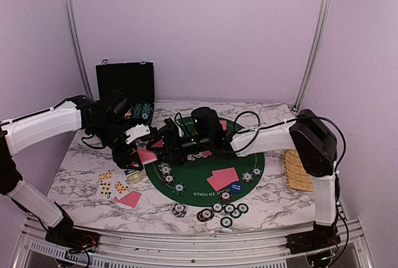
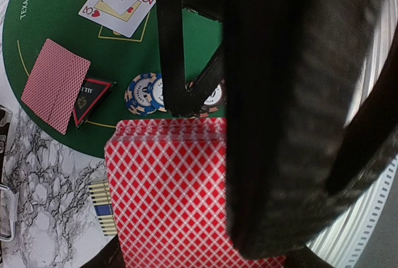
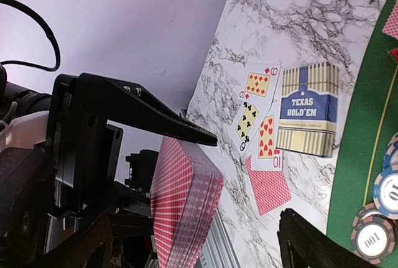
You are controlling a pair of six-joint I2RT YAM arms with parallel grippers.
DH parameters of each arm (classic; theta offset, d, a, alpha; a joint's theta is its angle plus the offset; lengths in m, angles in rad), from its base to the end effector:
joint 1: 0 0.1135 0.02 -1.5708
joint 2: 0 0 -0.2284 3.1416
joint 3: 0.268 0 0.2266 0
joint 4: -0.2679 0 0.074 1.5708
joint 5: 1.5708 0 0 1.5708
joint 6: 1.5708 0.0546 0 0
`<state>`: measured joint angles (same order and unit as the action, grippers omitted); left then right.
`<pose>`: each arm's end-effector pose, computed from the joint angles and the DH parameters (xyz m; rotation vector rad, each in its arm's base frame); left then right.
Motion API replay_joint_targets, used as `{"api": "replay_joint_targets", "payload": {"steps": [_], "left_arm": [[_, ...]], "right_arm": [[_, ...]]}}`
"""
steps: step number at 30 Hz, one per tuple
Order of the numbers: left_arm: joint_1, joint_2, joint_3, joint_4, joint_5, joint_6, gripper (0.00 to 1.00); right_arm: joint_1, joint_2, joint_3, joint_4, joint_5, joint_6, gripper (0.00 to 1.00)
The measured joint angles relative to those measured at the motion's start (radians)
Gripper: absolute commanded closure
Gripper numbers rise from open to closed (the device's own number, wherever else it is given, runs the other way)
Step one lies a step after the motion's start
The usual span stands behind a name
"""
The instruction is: Distribute texas hold em gaming equipment
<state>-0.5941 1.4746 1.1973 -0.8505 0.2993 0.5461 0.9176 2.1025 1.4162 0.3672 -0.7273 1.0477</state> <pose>0.2220 -0.1694 0.2247 1.5213 2.2044 -0.4180 0.2458 0.3809 0.1823 -0.4792 2.3234 1.8585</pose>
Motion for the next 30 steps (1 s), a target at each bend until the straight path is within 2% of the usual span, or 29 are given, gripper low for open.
{"api": "replay_joint_targets", "payload": {"steps": [30], "left_arm": [[0.003,-0.001,0.003,0.008,0.000,-0.001,1.00]], "right_arm": [[0.045,0.200,0.143,0.166,-0.039,0.160,0.17]]}}
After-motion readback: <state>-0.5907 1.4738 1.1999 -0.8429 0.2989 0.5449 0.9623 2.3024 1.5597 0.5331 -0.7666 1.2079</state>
